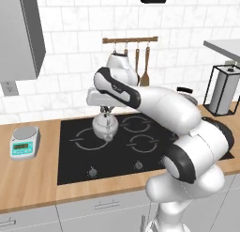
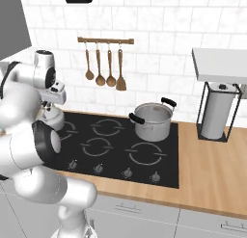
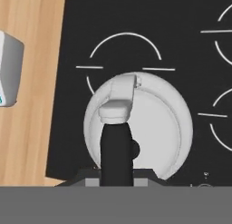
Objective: Pick the kettle from the counter and place it on a stove burner. Then turn the burner on.
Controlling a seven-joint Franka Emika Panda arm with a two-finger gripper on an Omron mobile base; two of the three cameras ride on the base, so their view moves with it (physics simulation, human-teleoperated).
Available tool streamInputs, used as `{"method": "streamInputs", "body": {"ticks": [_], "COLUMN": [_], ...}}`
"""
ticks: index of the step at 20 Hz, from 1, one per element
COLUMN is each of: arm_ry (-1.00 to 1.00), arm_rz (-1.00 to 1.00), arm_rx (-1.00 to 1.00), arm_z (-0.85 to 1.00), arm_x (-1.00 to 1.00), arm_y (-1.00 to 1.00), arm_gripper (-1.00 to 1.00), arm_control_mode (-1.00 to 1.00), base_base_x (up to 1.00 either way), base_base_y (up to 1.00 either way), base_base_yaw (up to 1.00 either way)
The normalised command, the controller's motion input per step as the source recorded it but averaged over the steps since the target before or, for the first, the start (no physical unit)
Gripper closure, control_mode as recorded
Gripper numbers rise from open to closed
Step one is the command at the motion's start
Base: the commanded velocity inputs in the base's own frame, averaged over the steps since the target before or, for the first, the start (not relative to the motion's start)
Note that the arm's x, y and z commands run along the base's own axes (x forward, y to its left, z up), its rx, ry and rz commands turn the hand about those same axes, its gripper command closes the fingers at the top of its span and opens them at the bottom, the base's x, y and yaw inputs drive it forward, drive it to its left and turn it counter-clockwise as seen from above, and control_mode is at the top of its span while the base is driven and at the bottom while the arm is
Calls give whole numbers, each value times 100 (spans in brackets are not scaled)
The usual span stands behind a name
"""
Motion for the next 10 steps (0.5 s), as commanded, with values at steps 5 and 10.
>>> {"method": "streamInputs", "body": {"ticks": [5, 10], "arm_ry": [0, 0], "arm_rz": [0, 0], "arm_rx": [0, 0], "arm_z": [-27, -34], "arm_x": [23, 22], "arm_y": [13, 16], "arm_gripper": [100, 100], "arm_control_mode": [-100, -100], "base_base_x": [0, 0], "base_base_y": [0, 0], "base_base_yaw": [0, 0]}}
